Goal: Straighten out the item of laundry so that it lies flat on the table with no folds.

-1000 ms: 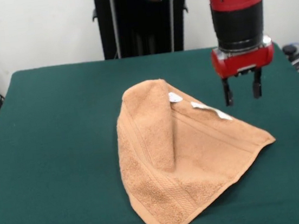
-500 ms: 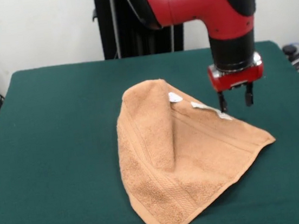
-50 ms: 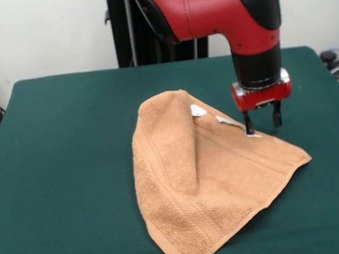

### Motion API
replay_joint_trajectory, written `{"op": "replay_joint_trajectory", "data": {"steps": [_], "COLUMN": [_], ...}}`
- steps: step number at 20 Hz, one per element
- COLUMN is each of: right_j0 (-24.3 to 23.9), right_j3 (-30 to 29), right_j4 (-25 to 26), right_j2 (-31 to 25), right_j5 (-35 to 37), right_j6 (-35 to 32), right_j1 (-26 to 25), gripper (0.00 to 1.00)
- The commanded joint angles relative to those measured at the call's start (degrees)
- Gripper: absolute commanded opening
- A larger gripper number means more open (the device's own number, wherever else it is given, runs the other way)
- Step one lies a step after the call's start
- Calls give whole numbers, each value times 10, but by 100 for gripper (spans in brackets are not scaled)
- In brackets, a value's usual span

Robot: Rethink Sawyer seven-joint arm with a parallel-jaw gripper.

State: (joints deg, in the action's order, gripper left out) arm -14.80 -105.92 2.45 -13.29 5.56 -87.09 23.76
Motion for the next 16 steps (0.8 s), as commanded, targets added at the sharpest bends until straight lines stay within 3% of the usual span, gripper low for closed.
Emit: {"op": "replay_joint_trajectory", "data": {"steps": [1,11,12,16], "right_j0": [-23,-38,-39,-39], "right_j3": [16,26,26,21], "right_j4": [33,50,50,47], "right_j2": [9,-1,-1,-1], "right_j5": [-109,-114,-112,-112], "right_j6": [-102,-102,-100,-103], "right_j1": [-52,-69,-69,-69], "gripper": [100,100,0,0]}}
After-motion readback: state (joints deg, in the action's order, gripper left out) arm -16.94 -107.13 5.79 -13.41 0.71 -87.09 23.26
